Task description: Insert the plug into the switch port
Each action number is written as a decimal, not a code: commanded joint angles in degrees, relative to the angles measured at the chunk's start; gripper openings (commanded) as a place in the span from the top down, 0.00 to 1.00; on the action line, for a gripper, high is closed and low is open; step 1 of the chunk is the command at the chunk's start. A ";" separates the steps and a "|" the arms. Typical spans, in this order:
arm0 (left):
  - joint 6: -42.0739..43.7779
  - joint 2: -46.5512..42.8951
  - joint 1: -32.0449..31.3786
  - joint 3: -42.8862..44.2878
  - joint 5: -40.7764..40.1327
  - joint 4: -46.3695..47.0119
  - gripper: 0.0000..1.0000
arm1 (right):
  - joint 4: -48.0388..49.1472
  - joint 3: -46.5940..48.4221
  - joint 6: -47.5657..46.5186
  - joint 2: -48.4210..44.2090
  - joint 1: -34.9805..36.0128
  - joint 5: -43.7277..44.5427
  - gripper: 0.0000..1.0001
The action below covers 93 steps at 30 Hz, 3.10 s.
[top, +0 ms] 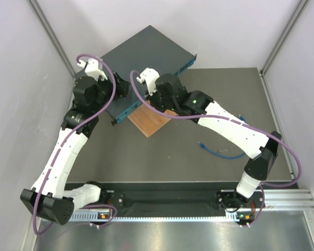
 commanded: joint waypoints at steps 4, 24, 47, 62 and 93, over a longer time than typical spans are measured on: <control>-0.72 -0.06 0.26 -0.57 0.42 1.33 0.28 | 0.96 1.97 -0.78 -0.46 -0.30 -0.26 1.00; -2.13 0.64 0.26 -1.10 2.44 2.21 0.28 | -0.19 -1.72 -0.79 -3.62 -0.91 -2.11 1.00; -3.98 1.52 0.26 -1.36 3.85 3.00 0.28 | 1.04 1.35 -1.75 -1.08 -1.00 0.62 1.00; -4.51 0.99 0.26 -1.89 4.37 3.26 0.28 | 0.52 1.80 -0.96 0.42 -1.00 -1.05 1.00; -5.56 1.26 0.17 -2.42 5.25 4.05 0.28 | 0.25 -1.55 -1.31 -1.17 -1.62 -3.25 1.00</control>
